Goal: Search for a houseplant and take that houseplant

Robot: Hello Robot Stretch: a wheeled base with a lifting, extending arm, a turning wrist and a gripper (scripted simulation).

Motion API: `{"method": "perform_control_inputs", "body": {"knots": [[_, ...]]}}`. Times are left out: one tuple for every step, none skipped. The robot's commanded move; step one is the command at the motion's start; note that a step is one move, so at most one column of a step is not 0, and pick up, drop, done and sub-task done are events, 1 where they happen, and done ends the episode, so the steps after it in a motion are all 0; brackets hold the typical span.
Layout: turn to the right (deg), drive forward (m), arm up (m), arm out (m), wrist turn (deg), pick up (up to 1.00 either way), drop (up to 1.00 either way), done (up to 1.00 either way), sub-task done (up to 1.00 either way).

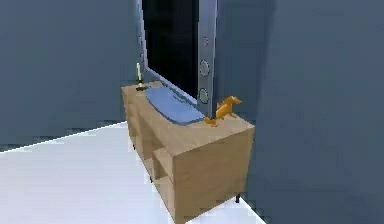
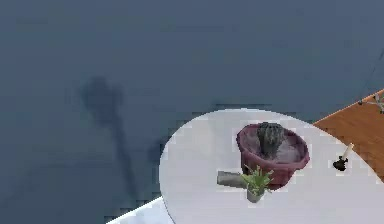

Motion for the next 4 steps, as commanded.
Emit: {"method": "perform_control_inputs", "body": {"knots": [[-45.0,0.0,0.0,0.0,0.0,0.0,0.0,0.0,0.0],[-21.0,0.0,0.0,0.0,0.0,0.0,0.0,0.0,0.0],[0.0,0.15,0.0,0.0,0.0,0.0,0.0,0.0,0.0],[-45.0,0.0,0.0,0.0,0.0,0.0,0.0,0.0,0.0]]}}
